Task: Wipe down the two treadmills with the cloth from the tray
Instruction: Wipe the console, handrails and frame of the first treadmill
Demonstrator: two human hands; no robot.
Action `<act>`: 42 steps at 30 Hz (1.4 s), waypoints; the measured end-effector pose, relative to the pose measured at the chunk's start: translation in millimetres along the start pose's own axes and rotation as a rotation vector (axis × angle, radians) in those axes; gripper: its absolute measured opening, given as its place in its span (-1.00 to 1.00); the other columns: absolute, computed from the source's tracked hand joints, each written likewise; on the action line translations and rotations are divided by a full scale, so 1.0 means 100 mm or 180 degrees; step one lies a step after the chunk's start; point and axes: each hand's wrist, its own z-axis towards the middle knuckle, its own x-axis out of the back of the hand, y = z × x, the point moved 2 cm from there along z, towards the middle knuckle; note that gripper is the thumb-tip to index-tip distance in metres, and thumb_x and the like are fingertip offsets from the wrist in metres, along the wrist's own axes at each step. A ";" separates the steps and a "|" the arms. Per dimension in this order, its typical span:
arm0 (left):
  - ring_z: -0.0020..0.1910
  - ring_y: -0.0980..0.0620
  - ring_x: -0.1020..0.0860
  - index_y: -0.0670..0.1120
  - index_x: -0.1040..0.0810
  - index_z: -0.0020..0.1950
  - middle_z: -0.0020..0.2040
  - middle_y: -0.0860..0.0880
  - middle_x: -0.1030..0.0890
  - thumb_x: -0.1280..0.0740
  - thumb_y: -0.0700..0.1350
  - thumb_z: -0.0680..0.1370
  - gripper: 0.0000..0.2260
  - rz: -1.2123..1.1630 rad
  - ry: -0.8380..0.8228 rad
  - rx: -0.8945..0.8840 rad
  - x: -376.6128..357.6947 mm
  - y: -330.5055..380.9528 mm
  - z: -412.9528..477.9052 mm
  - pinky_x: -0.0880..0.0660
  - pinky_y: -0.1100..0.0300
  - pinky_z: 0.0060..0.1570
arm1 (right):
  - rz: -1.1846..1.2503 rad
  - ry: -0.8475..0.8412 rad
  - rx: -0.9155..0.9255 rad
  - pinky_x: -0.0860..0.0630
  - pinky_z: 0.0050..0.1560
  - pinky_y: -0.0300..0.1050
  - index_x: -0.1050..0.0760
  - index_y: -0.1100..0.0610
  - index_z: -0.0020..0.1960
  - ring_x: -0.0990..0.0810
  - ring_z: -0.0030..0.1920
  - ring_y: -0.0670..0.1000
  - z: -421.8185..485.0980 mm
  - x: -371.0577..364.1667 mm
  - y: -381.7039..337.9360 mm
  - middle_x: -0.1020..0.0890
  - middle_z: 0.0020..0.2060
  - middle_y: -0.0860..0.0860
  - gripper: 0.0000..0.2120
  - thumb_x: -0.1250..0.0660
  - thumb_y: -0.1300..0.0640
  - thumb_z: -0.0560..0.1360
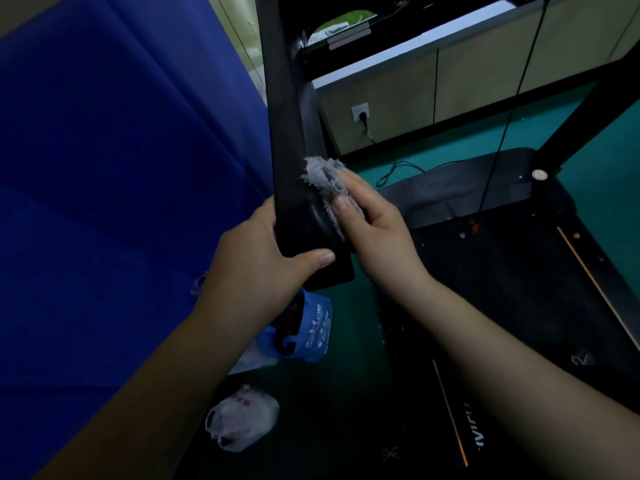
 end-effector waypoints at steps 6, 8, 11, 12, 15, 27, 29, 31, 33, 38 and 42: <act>-0.04 0.32 -0.58 0.16 -0.49 0.27 -0.02 0.24 -0.64 -0.54 -0.02 0.32 -0.46 0.0050 0.0095 0.0020 0.00 0.04 0.01 -0.57 0.23 0.03 | -0.0141 0.0050 -0.0028 -0.37 0.39 -0.10 -0.42 0.17 0.39 -0.44 0.36 -0.01 0.97 -0.04 0.01 -0.50 0.34 0.09 -0.65 -0.18 0.20 0.61; -0.02 0.31 -0.59 0.15 -0.49 0.27 0.00 0.23 -0.64 -0.54 -0.03 0.31 -0.45 0.0042 0.0088 0.0015 0.00 0.03 0.01 -0.56 0.22 0.05 | -0.0156 0.0046 -0.0165 -0.46 0.24 -0.28 -0.42 0.13 0.39 -0.49 0.28 -0.04 1.30 -0.04 0.02 -0.54 0.29 0.06 -0.66 -0.14 0.18 0.63; 0.00 0.28 -0.59 0.15 -0.50 0.26 0.01 0.22 -0.64 -0.54 -0.01 0.30 -0.45 0.0042 0.0093 0.0027 0.00 0.01 0.00 -0.56 0.18 0.08 | -0.0037 0.0171 -0.0503 -0.47 0.22 -0.22 -0.39 0.13 0.42 -0.50 0.27 0.00 1.67 -0.04 0.10 -0.53 0.31 0.07 -0.64 -0.11 0.13 0.65; 0.00 0.28 -0.59 0.15 -0.50 0.26 0.01 0.21 -0.64 -0.54 -0.01 0.30 -0.46 0.0047 0.0095 0.0036 0.00 0.01 0.00 -0.57 0.17 0.08 | 0.0029 0.0201 -0.0641 -0.48 0.20 -0.20 -0.37 0.14 0.44 -0.51 0.26 0.01 1.72 -0.04 0.12 -0.51 0.32 0.08 -0.63 -0.10 0.12 0.66; -0.01 0.27 -0.60 0.17 -0.50 0.24 -0.02 0.22 -0.64 -0.54 0.01 0.29 -0.46 0.0095 0.0098 0.0055 0.00 0.00 0.01 -0.57 0.15 0.06 | 0.0087 0.0135 -0.0864 -0.47 -0.03 -0.40 -0.29 0.13 0.48 -0.49 0.22 -0.02 1.63 -0.03 0.06 -0.47 0.34 0.07 -0.62 -0.03 0.13 0.68; -0.06 0.25 -0.60 0.17 -0.52 0.21 -0.05 0.21 -0.65 -0.53 0.03 0.30 -0.50 0.0084 0.0204 -0.0005 0.00 0.02 0.00 -0.58 0.17 -0.01 | 0.1266 0.0182 -0.1603 -0.61 0.00 -0.14 -0.53 0.03 0.15 -0.67 0.01 -0.03 -0.04 -0.05 0.03 -0.71 -0.06 -0.02 -0.76 -0.09 0.09 0.67; -0.07 0.25 -0.60 0.16 -0.51 0.23 -0.05 0.21 -0.65 -0.53 0.04 0.31 -0.50 0.0070 0.0246 -0.0076 -0.01 0.01 -0.01 -0.57 0.24 -0.04 | 0.1259 0.0143 -0.1664 -0.60 -0.16 -0.24 -0.53 0.01 0.00 -0.69 -0.13 -0.11 -0.27 -0.04 -0.07 -0.72 -0.21 -0.07 -0.77 -0.10 0.13 0.66; -0.08 0.25 -0.60 0.15 -0.51 0.24 -0.07 0.21 -0.65 -0.54 0.05 0.31 -0.48 0.0025 0.0309 -0.0119 -0.03 0.01 0.00 -0.54 0.32 -0.08 | 0.0903 -0.0015 -0.1657 -0.56 -0.22 -0.33 -0.55 0.01 0.01 -0.69 -0.14 -0.15 -0.43 0.01 -0.19 -0.72 -0.20 -0.10 -0.77 -0.11 0.13 0.66; -0.04 0.23 -0.60 0.16 -0.48 0.29 -0.06 0.20 -0.65 -0.54 0.08 0.29 -0.41 -0.0146 0.0313 -0.0144 -0.04 -0.05 0.00 -0.55 0.30 -0.04 | 0.0223 -0.0101 -0.1578 -0.51 -0.21 -0.43 -0.57 -0.06 0.02 -0.66 -0.13 -0.24 -0.57 0.05 -0.34 -0.71 -0.18 -0.19 -0.77 -0.14 0.08 0.65; 0.18 0.20 -0.53 0.12 -0.34 0.44 0.26 0.05 -0.56 -0.49 0.04 0.38 -0.34 -0.1046 -0.0126 -0.0053 -0.03 -0.37 -0.08 -0.50 0.15 0.20 | -0.0889 0.0367 -0.0913 -0.48 0.00 -0.38 -0.55 -0.13 0.16 -0.61 0.03 -0.25 -0.97 0.05 -0.52 -0.68 -0.05 -0.21 -0.78 -0.22 0.09 0.61; 0.09 0.18 -0.57 0.05 -0.33 0.45 0.26 0.05 -0.55 -0.34 -0.06 0.53 -0.51 -0.2019 -0.0275 0.0649 -0.14 -0.69 -0.32 -0.56 0.16 0.06 | -0.2244 0.0589 0.0841 -0.34 0.29 -0.33 -0.37 -0.07 0.39 -0.44 0.29 -0.14 -0.95 -0.12 -0.63 -0.47 0.26 -0.07 -0.62 -0.23 0.07 0.57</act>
